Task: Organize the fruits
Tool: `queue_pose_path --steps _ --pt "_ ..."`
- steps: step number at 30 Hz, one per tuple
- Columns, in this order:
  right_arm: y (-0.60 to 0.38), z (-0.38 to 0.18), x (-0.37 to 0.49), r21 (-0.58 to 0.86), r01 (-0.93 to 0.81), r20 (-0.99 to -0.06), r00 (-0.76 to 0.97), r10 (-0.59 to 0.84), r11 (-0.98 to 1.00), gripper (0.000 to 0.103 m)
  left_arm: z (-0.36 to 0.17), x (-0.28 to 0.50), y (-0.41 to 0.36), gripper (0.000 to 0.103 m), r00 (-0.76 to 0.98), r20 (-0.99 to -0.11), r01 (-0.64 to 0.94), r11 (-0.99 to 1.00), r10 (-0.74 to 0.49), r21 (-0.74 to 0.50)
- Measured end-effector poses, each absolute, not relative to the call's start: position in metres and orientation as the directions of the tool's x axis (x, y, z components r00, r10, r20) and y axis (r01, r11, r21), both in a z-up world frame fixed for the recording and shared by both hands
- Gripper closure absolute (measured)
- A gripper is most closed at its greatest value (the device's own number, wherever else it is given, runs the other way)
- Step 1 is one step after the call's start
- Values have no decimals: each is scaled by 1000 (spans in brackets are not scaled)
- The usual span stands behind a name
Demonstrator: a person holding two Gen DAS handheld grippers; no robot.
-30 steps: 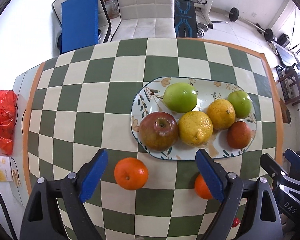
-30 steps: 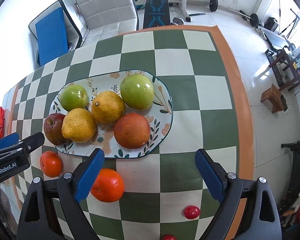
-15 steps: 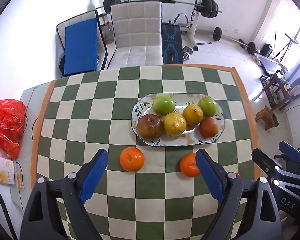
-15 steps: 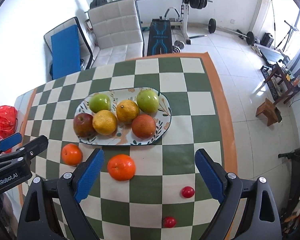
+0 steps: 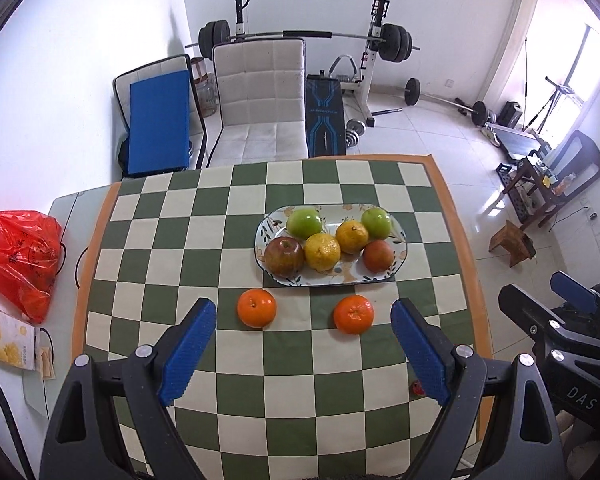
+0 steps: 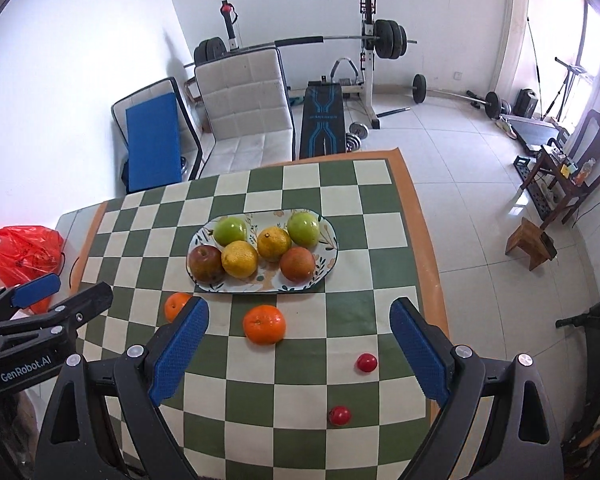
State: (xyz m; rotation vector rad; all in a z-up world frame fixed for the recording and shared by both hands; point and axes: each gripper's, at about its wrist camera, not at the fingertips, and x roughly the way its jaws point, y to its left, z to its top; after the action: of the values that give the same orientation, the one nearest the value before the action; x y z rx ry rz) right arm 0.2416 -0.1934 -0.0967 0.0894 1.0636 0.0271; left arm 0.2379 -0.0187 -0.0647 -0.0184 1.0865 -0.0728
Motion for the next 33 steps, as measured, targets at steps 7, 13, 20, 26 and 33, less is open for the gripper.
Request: queue_pose_path --steps 7,13,20,26,33 --pt "-191 -74 225 100 15 -854 515 78 995 9 -55 232 -24 14 485 -871 56 997 -77 -57" --pt "-195 -70 222 111 20 -851 518 85 994 9 -59 233 -24 14 479 -875 44 997 -71 -57" --pt "-200 -87 233 134 42 -867 490 97 990 0 -86 250 -12 0 445 -895 3 1000 -17 -18" --pt "-201 -160 267 185 55 -914 376 151 981 0 -142 277 31 0 340 -928 -129 985 153 115" --pt "-173 -284 314 251 76 -956 180 234 965 0 -209 300 68 0 175 -964 -190 968 198 164"
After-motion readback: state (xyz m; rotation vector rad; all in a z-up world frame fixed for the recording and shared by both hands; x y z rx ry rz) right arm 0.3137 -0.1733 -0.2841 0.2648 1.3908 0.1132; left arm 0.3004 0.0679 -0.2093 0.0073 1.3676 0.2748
